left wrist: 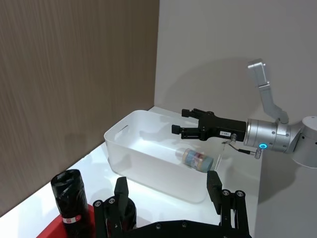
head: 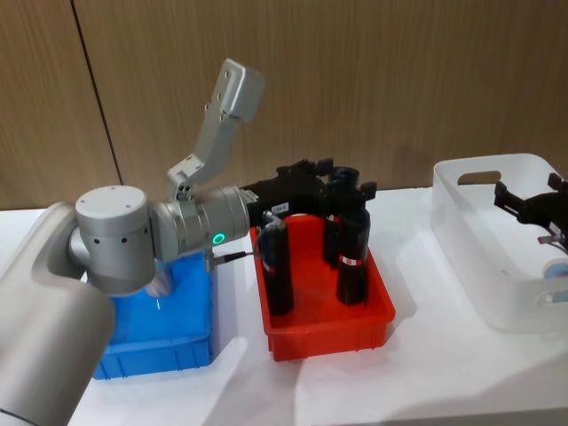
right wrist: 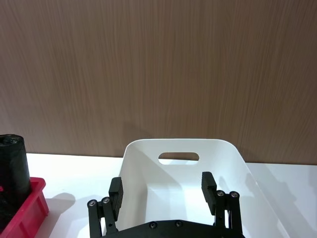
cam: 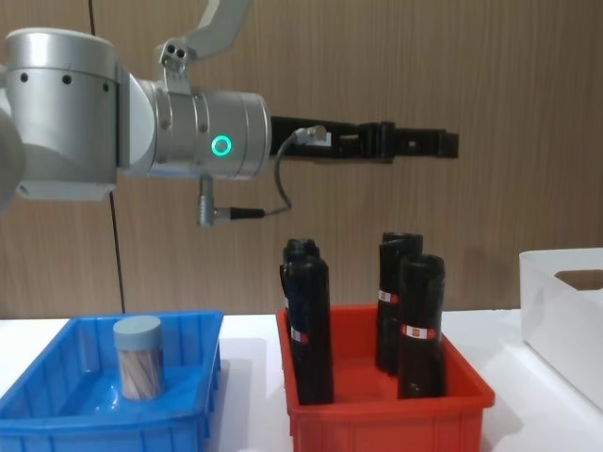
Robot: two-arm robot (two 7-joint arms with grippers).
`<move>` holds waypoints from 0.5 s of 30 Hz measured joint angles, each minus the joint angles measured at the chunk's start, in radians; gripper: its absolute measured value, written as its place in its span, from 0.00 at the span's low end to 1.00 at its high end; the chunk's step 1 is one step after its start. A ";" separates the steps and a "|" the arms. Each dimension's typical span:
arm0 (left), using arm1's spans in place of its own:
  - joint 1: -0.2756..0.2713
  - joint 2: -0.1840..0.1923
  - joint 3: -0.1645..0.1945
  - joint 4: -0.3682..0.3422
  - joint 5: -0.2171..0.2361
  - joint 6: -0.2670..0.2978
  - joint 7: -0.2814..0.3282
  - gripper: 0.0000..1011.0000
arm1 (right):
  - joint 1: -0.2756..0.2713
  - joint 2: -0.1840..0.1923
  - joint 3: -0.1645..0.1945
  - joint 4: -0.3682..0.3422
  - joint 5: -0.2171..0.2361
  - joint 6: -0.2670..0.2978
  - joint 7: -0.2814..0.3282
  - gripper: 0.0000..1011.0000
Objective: Pick the cotton swabs from the blue box and place them into the white box.
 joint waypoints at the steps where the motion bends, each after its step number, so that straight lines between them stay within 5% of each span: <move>1: 0.005 0.002 0.001 -0.005 0.001 -0.003 0.007 0.99 | -0.005 0.000 -0.001 -0.007 0.000 0.000 -0.002 0.99; 15: 0.113 0.051 0.016 -0.106 0.040 -0.079 0.163 0.99 | -0.125 0.006 -0.032 -0.169 0.003 0.000 -0.030 0.99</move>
